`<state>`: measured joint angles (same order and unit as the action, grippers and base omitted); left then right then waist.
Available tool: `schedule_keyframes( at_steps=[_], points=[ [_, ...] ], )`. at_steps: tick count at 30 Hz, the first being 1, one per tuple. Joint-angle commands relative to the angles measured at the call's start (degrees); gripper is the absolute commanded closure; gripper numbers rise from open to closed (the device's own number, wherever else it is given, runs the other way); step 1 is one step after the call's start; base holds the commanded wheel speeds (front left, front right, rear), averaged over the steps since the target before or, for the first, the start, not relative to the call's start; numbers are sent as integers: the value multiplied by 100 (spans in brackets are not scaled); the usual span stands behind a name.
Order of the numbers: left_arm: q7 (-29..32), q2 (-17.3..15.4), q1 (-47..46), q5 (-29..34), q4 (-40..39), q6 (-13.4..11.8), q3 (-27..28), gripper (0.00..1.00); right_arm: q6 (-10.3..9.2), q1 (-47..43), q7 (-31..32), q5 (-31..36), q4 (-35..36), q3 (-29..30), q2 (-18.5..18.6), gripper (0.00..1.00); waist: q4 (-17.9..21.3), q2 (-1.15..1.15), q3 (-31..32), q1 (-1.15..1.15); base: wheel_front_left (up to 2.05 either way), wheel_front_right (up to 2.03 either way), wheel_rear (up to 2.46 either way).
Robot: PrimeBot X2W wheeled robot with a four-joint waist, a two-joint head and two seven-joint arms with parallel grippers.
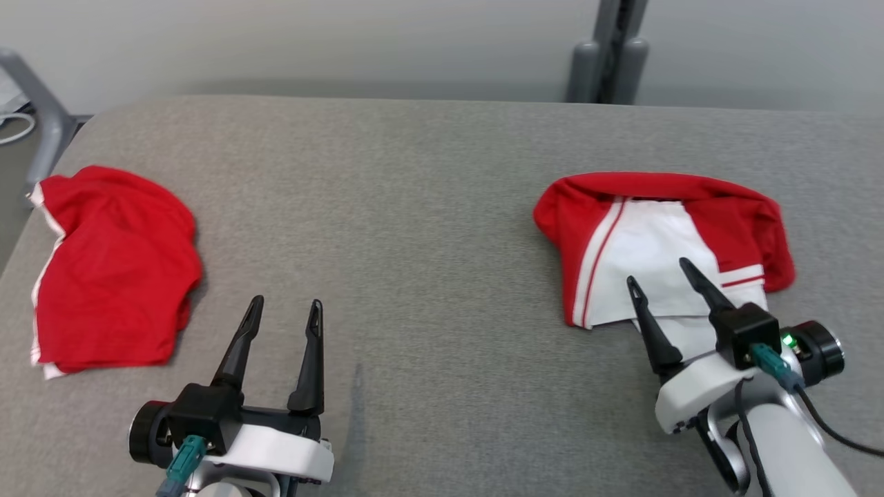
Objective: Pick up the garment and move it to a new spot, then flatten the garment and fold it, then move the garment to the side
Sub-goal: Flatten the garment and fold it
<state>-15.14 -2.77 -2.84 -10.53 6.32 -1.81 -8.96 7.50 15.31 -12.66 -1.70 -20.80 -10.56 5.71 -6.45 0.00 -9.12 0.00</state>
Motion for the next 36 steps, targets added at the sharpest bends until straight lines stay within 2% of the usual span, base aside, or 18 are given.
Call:
schedule_keyframes(
  at_steps=[1, 6, 15, 17, 26, 36],
  points=[
    [-4, -23, -130, -36, 35, 3, -27, 0, 0, 244, 89, 122, -250, -44, 112, 0, -255, 0, -128, 0, 0, 0, 0],
    [-3, -19, -154, -138, 88, -49, -165, 0, 0, 691, 261, 504, -939, -28, 304, 0, -597, 0, -227, 0, 0, 0, 0],
    [-4, -20, -168, -267, 140, -126, -304, 0, 0, 1020, 584, 654, -1775, 153, 378, 0, -905, 0, -222, 0, 0, 0, 0],
    [-4, -21, -166, -267, 140, -136, -317, 0, 0, 1039, 642, 646, -1873, 153, 380, 100, -929, 0, -216, 0, 0, 0, 0],
    [-4, -20, -62, -243, 163, -155, -313, 0, 0, 1117, 429, 434, -1972, 145, 240, 100, -911, 0, -118, 0, 0, 0, 0],
    [-4, -21, -24, -241, 142, -170, -307, 0, 0, 1228, 166, 107, -1698, 22, 88, 100, -873, 0, 83, 0, 0, 0, 0]
  ],
)
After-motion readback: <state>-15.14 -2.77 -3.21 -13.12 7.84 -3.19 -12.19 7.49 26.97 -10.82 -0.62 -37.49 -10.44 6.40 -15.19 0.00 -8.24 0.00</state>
